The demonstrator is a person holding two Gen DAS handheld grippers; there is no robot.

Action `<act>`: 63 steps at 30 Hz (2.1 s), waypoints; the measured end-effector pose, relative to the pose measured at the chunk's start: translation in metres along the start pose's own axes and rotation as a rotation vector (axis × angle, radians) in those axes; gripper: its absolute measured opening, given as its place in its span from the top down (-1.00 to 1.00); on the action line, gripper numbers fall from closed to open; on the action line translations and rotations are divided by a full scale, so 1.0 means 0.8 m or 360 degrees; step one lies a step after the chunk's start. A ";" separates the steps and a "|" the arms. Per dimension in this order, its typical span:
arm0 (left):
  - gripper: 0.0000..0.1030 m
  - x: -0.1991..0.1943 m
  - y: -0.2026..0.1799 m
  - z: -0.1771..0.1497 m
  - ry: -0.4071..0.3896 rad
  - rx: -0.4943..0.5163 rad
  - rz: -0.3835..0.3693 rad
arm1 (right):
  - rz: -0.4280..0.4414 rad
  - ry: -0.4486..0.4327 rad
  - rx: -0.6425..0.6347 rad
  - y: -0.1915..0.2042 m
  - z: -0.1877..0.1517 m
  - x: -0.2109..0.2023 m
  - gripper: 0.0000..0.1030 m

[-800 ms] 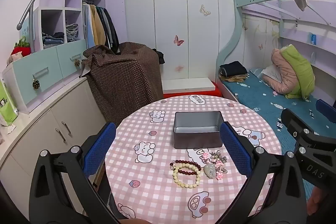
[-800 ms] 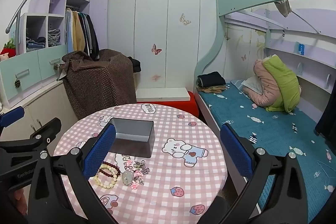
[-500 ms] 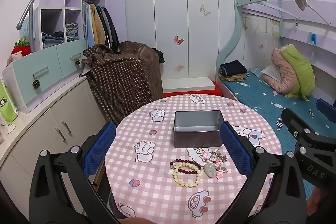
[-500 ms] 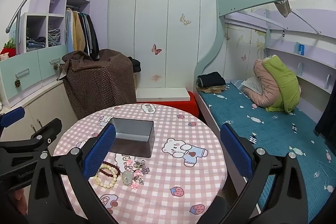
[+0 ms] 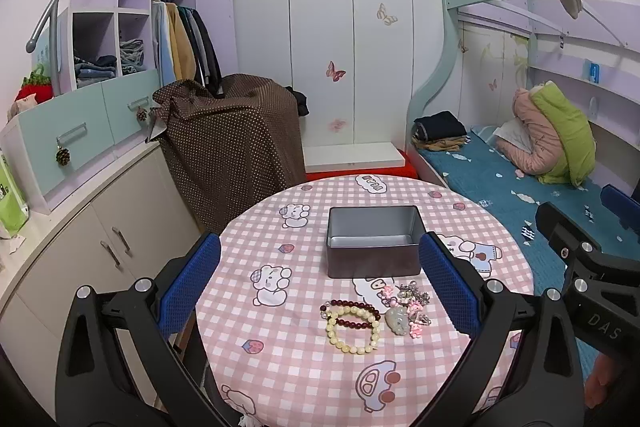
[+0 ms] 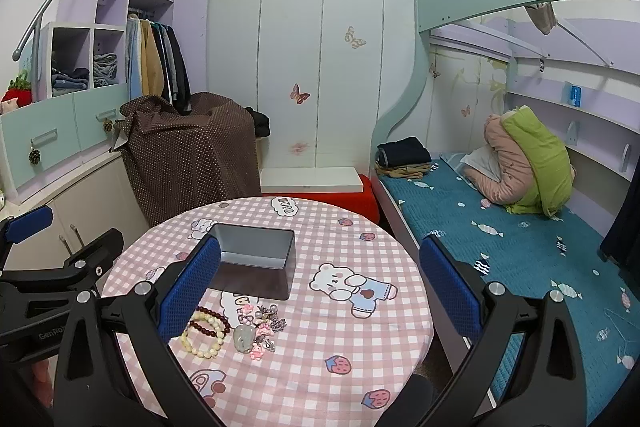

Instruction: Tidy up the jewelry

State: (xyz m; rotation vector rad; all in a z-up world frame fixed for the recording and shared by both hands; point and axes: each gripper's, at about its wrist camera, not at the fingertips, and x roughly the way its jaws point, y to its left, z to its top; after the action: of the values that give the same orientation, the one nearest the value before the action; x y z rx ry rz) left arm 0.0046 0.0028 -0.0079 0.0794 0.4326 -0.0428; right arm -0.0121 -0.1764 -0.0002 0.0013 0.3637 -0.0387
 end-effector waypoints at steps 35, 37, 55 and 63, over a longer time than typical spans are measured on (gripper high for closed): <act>-0.90 -0.013 0.004 0.009 -0.0017 0.0003 -0.0003 | -0.0001 0.0002 -0.0009 0.003 0.000 -0.002 -0.86; -0.90 -0.015 0.004 0.010 -0.0018 0.0005 -0.0004 | 0.0000 0.0004 -0.0008 0.003 0.000 -0.002 -0.86; -0.90 -0.014 0.002 0.010 -0.0017 0.0001 0.0000 | 0.0015 0.0007 -0.0001 0.003 -0.004 -0.002 -0.86; -0.91 -0.014 0.001 0.009 -0.0013 -0.0001 -0.0001 | 0.0021 0.0020 0.0003 0.003 -0.005 -0.001 -0.86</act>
State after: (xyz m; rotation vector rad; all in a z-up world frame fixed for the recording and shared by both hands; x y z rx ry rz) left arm -0.0027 0.0034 0.0037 0.0786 0.4243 -0.0435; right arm -0.0145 -0.1741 -0.0037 0.0059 0.3762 -0.0258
